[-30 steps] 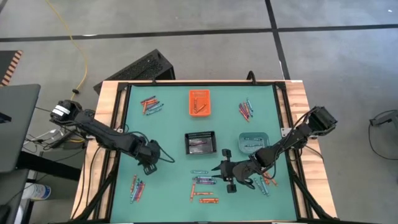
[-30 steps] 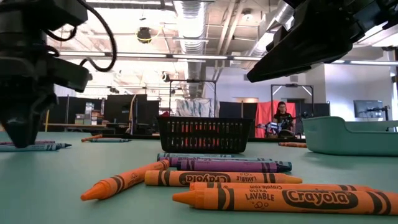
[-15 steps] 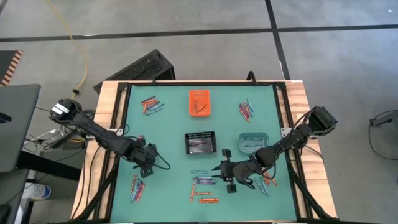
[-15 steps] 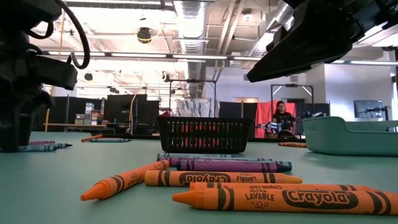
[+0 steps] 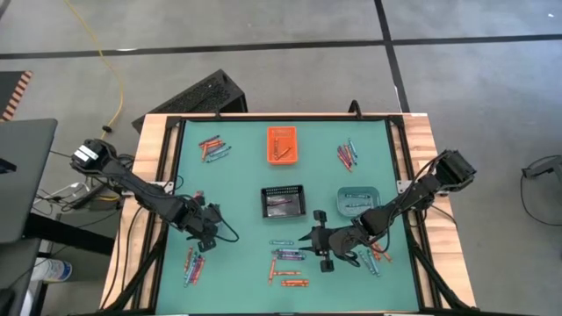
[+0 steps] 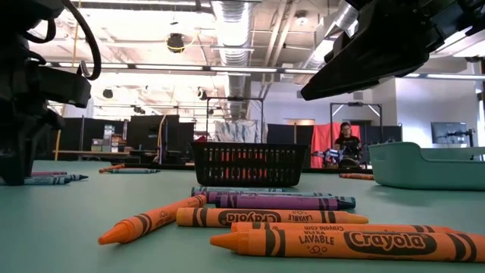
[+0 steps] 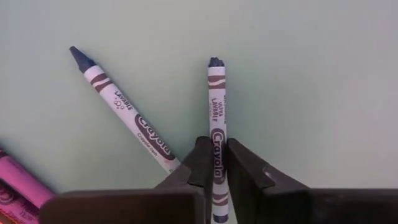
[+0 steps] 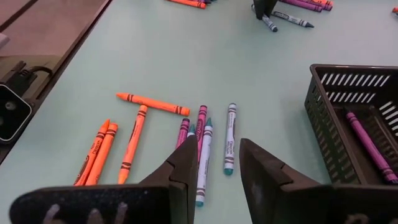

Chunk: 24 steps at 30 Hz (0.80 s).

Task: Sort crayons
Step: Put the blue crayon into the green bin

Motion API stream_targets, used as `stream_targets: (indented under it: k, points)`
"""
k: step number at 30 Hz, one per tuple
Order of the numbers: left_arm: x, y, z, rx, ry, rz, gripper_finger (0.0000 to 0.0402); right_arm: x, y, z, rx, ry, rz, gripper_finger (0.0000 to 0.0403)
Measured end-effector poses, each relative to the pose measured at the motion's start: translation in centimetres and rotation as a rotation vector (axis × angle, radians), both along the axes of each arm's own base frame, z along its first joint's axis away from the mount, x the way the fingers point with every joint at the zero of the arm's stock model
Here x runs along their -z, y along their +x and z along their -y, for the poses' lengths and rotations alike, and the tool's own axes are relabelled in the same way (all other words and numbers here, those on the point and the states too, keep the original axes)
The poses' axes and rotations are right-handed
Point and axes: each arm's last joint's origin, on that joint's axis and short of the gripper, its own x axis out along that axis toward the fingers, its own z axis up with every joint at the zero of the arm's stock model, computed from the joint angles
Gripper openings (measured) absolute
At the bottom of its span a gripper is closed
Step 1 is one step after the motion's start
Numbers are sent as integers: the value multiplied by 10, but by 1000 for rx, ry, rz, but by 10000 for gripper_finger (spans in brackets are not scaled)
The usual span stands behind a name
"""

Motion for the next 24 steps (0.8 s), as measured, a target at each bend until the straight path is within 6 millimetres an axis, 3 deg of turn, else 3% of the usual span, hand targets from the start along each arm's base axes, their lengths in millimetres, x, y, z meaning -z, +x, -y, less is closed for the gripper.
stream_targets:
  k: [4,14,18,24]
  points:
    - [-9,8,2,40,26,38,5,0,0,0,0,0,0,111]
    - [-60,45,6,139,62,246,15,3,-2,0,-7,-23,-30,111]
    - [-84,65,6,168,134,438,15,0,-9,2,-15,-51,-76,111]
    - [-104,93,-6,221,229,708,16,-23,-23,-2,2,-64,-19,111]
